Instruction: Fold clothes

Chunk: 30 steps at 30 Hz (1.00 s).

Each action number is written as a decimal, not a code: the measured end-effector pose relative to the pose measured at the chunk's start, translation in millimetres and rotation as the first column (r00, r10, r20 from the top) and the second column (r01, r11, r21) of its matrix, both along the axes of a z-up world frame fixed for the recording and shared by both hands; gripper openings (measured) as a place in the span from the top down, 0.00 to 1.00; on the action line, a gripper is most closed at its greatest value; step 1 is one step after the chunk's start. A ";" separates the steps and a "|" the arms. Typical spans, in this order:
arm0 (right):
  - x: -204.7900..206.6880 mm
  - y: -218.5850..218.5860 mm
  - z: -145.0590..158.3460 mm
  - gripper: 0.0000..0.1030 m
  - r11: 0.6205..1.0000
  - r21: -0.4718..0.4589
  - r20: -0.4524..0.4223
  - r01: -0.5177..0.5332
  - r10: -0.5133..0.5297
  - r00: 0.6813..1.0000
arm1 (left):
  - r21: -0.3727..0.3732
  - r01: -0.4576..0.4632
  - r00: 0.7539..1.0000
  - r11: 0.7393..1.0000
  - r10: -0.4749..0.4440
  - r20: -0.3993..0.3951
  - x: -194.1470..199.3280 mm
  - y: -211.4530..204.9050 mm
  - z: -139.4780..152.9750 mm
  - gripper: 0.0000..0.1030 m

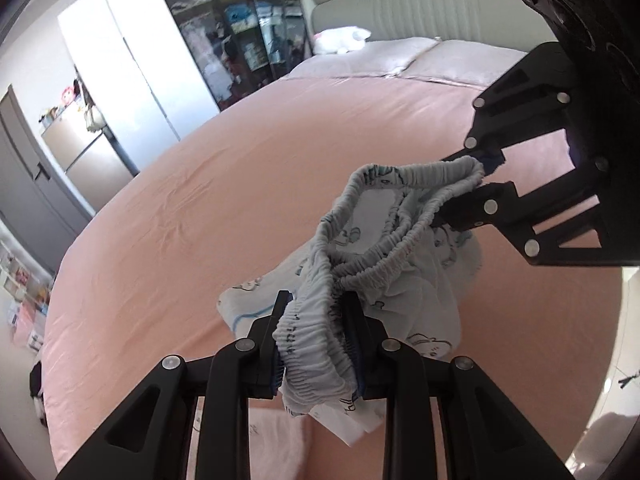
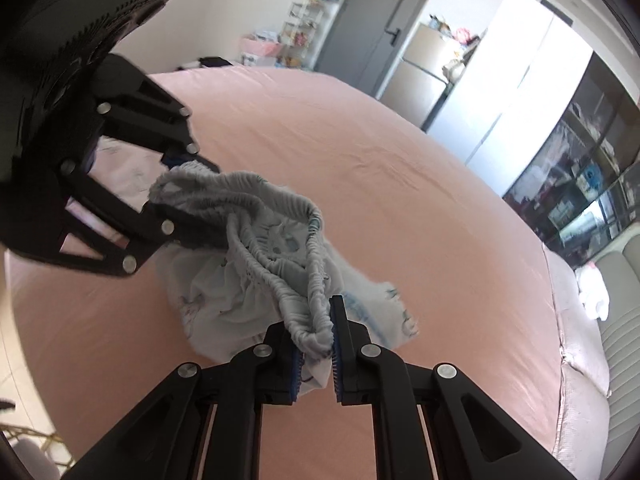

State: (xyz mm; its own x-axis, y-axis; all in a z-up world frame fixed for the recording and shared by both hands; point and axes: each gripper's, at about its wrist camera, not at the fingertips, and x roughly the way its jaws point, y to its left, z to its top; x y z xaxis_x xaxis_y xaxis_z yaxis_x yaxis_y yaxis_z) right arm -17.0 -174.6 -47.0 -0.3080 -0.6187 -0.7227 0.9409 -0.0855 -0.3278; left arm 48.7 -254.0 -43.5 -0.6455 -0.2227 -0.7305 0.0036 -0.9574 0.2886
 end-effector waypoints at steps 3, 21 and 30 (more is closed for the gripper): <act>-22.5 -23.9 -3.2 0.91 0.998 0.036 0.059 0.054 -0.057 0.997 | -0.002 -0.039 0.998 0.999 0.039 0.043 -18.5 -12.3 -6.8 0.76; -95.1 -57.7 -35.3 0.76 0.944 0.166 0.328 0.286 -0.326 0.886 | 0.045 -0.308 0.945 0.950 0.300 0.131 -31.5 -68.1 -27.9 0.56; -125.0 -18.5 -28.5 0.27 0.923 0.145 0.604 0.357 -0.368 0.707 | 0.384 -0.385 0.923 0.839 0.354 0.150 6.7 -86.2 -16.8 0.17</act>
